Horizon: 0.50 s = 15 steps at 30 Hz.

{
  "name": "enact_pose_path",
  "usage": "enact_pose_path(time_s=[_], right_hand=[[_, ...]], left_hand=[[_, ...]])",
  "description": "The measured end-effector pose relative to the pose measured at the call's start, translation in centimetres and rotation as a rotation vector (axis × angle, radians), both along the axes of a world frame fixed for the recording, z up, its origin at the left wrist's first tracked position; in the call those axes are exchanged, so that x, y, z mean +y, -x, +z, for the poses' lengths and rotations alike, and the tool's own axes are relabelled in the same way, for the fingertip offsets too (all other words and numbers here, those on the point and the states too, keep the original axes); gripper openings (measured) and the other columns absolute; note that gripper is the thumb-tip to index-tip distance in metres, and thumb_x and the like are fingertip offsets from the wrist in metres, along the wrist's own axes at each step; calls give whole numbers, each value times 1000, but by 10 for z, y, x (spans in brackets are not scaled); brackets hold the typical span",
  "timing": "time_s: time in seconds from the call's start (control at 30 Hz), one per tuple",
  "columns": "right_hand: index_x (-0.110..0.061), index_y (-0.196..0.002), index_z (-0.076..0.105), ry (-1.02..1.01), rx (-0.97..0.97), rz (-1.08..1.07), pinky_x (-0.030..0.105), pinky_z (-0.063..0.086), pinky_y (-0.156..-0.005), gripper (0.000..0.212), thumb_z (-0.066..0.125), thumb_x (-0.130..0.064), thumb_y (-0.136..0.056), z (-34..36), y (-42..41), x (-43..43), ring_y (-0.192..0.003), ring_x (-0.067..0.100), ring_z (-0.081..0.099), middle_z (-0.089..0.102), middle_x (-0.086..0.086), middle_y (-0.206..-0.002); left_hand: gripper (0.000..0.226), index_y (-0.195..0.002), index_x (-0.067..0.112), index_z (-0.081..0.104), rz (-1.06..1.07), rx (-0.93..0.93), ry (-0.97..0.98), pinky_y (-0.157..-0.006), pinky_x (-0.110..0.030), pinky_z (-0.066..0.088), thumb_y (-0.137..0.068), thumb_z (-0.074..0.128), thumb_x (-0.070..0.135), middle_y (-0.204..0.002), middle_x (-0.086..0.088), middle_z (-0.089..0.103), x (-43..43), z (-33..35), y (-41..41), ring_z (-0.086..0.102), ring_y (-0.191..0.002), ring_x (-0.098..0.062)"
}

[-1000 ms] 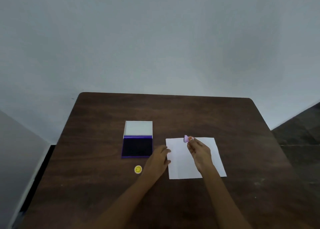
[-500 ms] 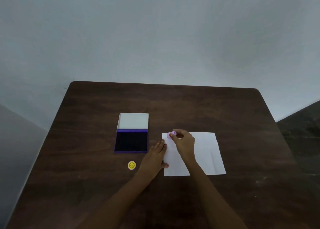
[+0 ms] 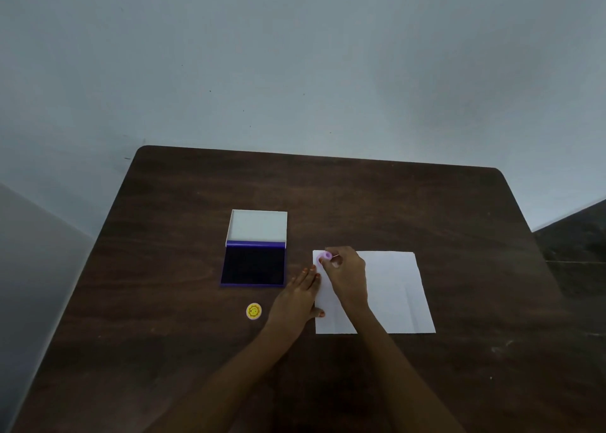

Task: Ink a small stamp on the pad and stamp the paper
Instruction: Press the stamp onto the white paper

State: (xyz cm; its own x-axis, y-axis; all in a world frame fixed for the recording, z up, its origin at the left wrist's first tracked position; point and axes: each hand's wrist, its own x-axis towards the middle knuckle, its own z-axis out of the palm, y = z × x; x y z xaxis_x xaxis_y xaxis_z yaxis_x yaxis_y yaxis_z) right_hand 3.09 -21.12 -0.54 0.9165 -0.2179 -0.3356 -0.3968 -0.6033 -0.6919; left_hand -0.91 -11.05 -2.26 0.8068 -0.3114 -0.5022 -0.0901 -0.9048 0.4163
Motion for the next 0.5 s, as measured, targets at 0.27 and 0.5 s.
enact_pose_path(time_s=[0.27, 0.5], right_hand=[[1, -112, 59, 10, 11, 88, 24, 42, -90, 32, 57, -20, -88, 2, -8, 5, -106, 28, 59, 63, 18, -119], [6, -98, 65, 46, 95, 189, 21, 38, -73, 27, 54, -17, -89, 1, -22, 3, -90, 28, 63, 69, 22, -102]], left_hand=[[78, -147, 10, 2, 4, 30, 4, -119, -35, 6, -90, 52, 31, -159, -7, -2, -1, 2, -2, 0, -146, -21], [78, -146, 10, 0, -5, 36, -6, -119, -37, 8, -91, 51, 30, -159, -7, -4, -1, 5, -1, -1, -146, -21]])
